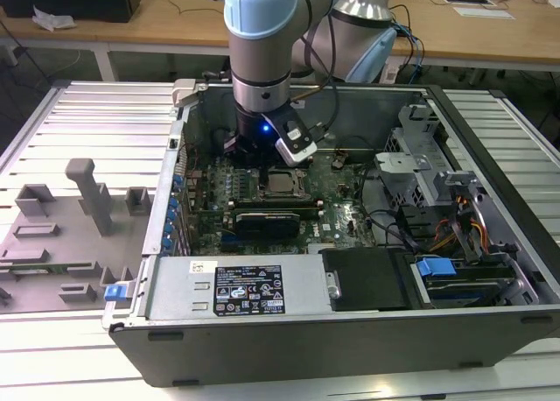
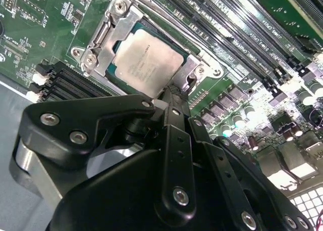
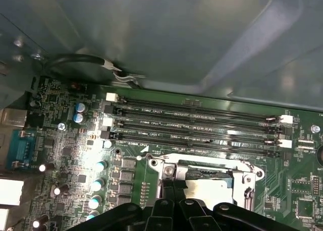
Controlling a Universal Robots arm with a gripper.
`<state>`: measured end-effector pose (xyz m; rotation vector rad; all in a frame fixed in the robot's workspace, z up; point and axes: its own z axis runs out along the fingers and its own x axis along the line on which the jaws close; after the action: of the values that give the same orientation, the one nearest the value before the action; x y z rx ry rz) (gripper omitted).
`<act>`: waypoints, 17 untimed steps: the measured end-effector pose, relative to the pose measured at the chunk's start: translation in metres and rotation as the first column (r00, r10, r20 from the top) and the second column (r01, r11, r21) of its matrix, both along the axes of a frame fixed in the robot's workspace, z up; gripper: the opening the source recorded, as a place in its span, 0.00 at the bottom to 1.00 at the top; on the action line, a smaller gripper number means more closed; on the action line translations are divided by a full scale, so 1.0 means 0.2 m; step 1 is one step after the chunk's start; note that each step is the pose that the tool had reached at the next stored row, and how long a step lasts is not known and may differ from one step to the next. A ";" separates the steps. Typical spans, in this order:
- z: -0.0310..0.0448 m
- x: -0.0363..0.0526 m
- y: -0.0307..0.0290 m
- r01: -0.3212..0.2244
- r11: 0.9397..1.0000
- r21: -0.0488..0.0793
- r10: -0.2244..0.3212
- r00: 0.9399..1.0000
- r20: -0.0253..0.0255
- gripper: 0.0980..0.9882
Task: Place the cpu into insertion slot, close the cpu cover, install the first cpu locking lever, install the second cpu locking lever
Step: 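Close the cpu cover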
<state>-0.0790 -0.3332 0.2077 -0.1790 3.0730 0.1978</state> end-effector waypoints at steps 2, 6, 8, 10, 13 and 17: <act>-0.001 0.000 -0.001 0.000 1.000 0.000 0.000 1.000 0.000 0.01; -0.001 0.000 -0.016 0.000 1.000 0.000 0.000 1.000 0.000 0.01; -0.001 0.000 -0.022 0.000 1.000 0.000 0.000 1.000 0.000 0.01; -0.001 0.000 -0.029 0.000 1.000 0.000 0.000 1.000 0.000 0.01; -0.002 0.004 -0.032 0.000 1.000 0.000 0.000 1.000 0.000 0.01; -0.003 0.016 -0.032 0.000 1.000 0.001 0.000 1.000 0.000 0.01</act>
<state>-0.0758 -0.3397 0.2072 -0.1794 3.0728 0.1986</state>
